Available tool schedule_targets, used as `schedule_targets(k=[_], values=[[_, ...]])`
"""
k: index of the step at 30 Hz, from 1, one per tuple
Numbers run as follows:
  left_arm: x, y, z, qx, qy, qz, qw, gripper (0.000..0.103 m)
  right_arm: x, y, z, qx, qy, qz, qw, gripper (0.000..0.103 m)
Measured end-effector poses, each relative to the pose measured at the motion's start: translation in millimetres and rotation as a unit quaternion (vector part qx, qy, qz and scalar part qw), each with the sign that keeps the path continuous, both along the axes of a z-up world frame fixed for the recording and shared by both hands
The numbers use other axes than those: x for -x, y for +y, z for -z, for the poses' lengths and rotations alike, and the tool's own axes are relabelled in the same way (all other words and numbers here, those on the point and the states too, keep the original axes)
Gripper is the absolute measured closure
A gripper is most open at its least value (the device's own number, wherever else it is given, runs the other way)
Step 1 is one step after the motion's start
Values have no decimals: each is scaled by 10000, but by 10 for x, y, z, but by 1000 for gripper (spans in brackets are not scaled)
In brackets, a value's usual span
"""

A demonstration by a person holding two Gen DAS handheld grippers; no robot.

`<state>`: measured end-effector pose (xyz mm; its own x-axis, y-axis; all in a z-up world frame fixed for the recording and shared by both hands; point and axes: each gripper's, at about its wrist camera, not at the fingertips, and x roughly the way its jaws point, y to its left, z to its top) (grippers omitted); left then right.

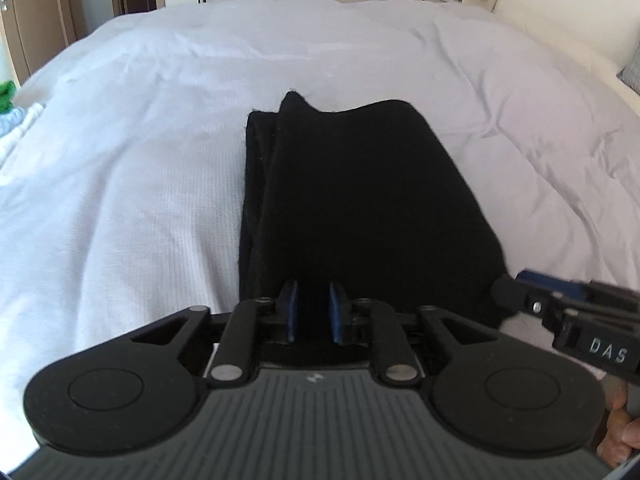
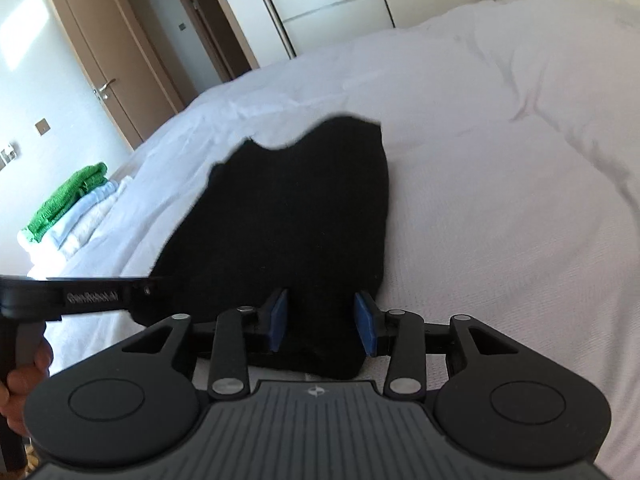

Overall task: Fold clothes
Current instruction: 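Open both grippers and withdraw from the folded cardigan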

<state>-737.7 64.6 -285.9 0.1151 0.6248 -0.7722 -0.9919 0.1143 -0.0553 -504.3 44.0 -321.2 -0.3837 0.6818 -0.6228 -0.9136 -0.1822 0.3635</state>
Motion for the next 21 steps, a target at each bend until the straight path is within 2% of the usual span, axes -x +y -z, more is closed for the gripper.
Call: schedule_targets(k=[4, 7, 9, 10, 14, 21], values=[[-125, -272, -72, -30, 102, 59, 9999, 78, -12, -187, -141, 7, -47, 134, 9999, 56], [-205, -456, -105, -59, 291, 47, 9995, 73, 5, -288, -208, 87, -152, 241, 9996, 45], [-234, -560, -124, -92, 383, 62, 9992, 69, 9, -359, -239, 159, -230, 324, 9991, 25], [-241, -601, -131, -109, 416, 71, 9990, 67, 5, -399, -252, 194, -265, 369, 9988, 22], [-236, -768, -175, -198, 541, 10, 9983, 63, -5, -530, -334, 190, -325, 432, 9984, 15], [-165, -985, -255, -337, 631, -87, 9974, 60, 140, -676, -425, 285, -520, 332, 9977, 9]])
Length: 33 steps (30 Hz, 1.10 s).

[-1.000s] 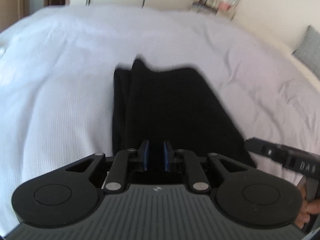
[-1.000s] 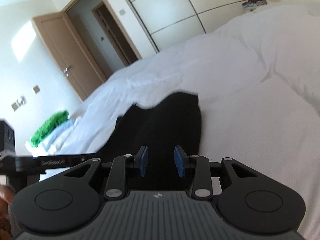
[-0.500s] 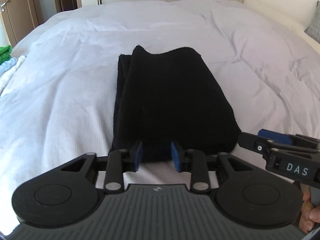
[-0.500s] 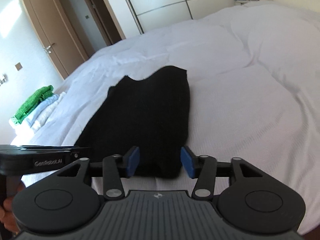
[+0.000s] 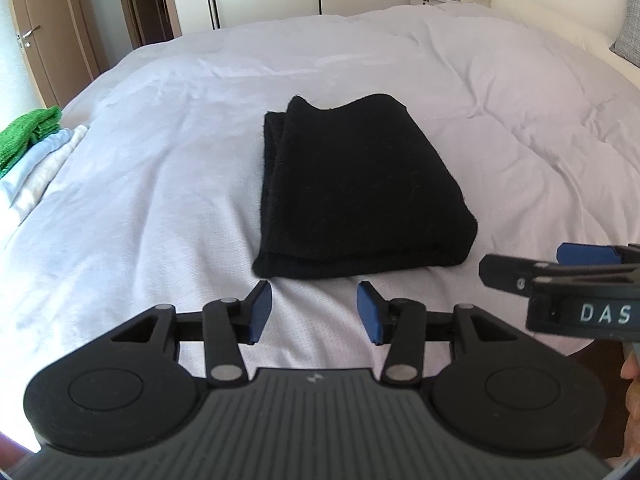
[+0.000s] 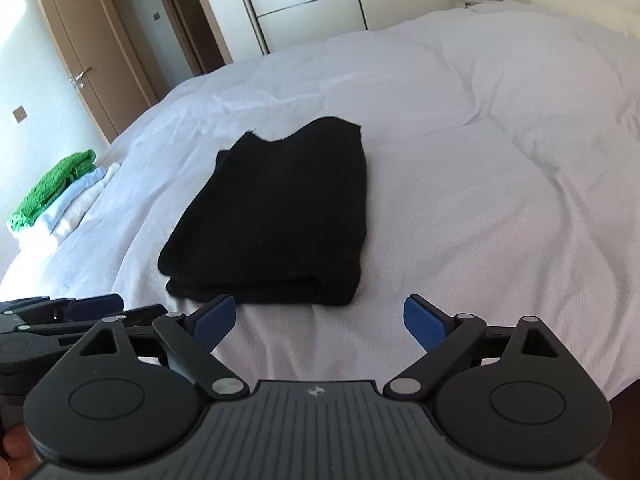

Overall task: Fold clothes
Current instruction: 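Open both grippers and withdraw from the folded cardigan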

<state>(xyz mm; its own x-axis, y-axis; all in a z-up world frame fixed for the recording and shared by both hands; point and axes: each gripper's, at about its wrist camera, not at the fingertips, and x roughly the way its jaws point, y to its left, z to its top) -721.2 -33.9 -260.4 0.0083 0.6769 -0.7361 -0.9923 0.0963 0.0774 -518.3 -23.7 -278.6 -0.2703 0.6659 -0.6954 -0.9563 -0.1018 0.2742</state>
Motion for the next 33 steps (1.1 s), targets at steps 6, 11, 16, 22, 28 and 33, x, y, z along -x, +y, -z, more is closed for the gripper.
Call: schedule_targets(k=[6, 11, 16, 22, 28, 33], values=[[55, -131, -30, -66, 10, -67, 10000, 57, 119, -132, -40, 88, -173, -38, 9998, 6], [81, -233, -19, -72, 23, -107, 9999, 56, 239, -246, -66, 83, -368, -130, 9992, 3], [118, -322, -22, -95, 28, -152, 9998, 55, 267, -342, -95, 24, -485, -134, 9987, 3], [166, -375, -43, -114, 66, -249, 9996, 54, 233, -385, -121, -43, -513, -74, 9986, 3], [183, -390, -32, -87, 92, -291, 9995, 52, 227, -394, -124, -47, -505, -73, 9987, 3], [166, -376, -1, -35, 83, -249, 9997, 51, 221, -384, -119, -23, -508, -47, 9987, 3]])
